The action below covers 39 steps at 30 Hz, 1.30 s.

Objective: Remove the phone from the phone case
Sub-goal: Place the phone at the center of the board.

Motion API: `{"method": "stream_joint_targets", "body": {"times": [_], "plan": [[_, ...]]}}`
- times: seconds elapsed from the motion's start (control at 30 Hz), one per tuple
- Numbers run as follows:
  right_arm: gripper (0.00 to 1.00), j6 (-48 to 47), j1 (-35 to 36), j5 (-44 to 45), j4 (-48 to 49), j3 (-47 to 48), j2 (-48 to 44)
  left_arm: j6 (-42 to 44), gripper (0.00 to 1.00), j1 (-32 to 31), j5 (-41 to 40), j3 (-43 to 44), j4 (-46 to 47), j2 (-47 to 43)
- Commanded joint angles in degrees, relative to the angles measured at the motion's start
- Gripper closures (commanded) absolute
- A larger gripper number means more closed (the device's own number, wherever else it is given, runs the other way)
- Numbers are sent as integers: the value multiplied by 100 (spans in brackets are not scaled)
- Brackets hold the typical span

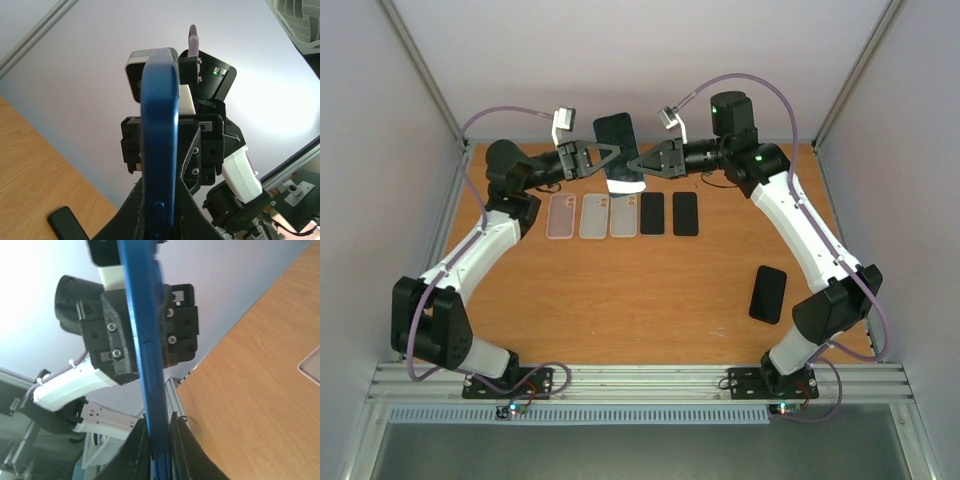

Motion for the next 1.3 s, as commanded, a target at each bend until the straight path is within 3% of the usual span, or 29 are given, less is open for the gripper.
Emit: {"method": "stream_joint_targets", "body": {"times": [0.0,0.1,0.2,0.33,0.4,0.57,0.7,0.8,0.9,1.07,1.27], "plan": [[95,172,-1,-169,187,2,24,116,96,-55,-162,216,406,-140],[99,141,-22,-163,145,5,15,201,89,-55,-177,211,262,-131],[99,100,-77,-184,106,-1,-15,302,72,-58,-216,220,83,-121],[99,-67,-275,-181,-81,-8,-57,554,32,-39,-233,277,-447,-142],[99,-309,-441,-183,-234,-36,-84,756,4,0,-238,280,-802,-158],[99,-633,-981,-180,-491,-373,-184,1335,1,240,-361,363,-2080,-177],[99,-1024,-1413,-179,-889,-494,-147,2630,1,503,-797,816,-4340,-134],[99,-1317,-1734,-165,-1310,-483,-28,3060,1,655,-992,1015,-5214,-148],[99,-1701,-2077,-65,-1769,-470,154,4051,1,685,-1454,1426,-6446,-121],[99,-2427,-2410,383,-2573,-396,568,4765,1,764,-2244,1795,-7417,-68],[99,-2974,-2910,949,-2939,-477,1093,4865,1,987,-2966,2002,-7883,-43]]}}
